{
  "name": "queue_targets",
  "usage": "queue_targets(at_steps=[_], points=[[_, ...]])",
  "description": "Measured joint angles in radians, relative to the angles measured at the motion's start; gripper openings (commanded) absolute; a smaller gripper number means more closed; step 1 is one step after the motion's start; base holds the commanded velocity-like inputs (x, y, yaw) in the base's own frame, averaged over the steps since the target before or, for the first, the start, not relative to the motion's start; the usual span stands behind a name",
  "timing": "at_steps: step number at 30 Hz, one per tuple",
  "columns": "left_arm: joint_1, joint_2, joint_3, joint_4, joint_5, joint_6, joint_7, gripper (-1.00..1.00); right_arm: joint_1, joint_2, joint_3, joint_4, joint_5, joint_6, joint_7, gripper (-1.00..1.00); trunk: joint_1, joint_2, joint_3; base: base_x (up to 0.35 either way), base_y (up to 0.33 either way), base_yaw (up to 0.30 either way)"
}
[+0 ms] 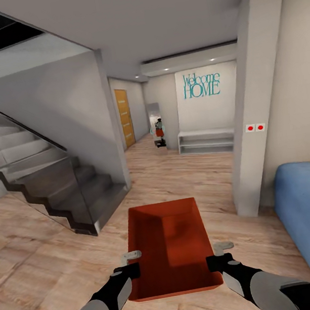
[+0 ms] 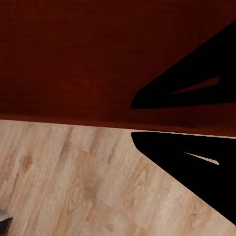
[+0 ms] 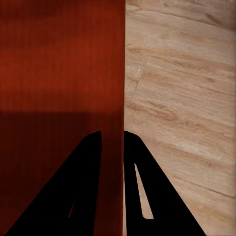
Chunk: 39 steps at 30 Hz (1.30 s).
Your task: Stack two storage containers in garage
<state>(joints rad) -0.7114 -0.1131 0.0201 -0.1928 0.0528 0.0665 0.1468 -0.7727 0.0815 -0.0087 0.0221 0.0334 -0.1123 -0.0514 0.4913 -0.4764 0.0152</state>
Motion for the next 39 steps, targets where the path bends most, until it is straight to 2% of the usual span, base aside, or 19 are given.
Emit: queue_targets(at_steps=[25,39], points=[[0.000,0.002,0.000,0.000,0.000,0.000,-0.002,-1.00,0.000,0.002,0.000,0.000,-0.001,-0.002,-0.003,-1.00,0.000,0.000,0.000,0.321,0.000,-0.003],[-0.001,0.007,0.001,0.000,0.000,0.000,-0.010,-1.00,0.000,0.007,0.001,0.000,0.000,-0.001,-0.011,-1.00,0.000,0.000,0.000,0.321,0.000,-0.233]])
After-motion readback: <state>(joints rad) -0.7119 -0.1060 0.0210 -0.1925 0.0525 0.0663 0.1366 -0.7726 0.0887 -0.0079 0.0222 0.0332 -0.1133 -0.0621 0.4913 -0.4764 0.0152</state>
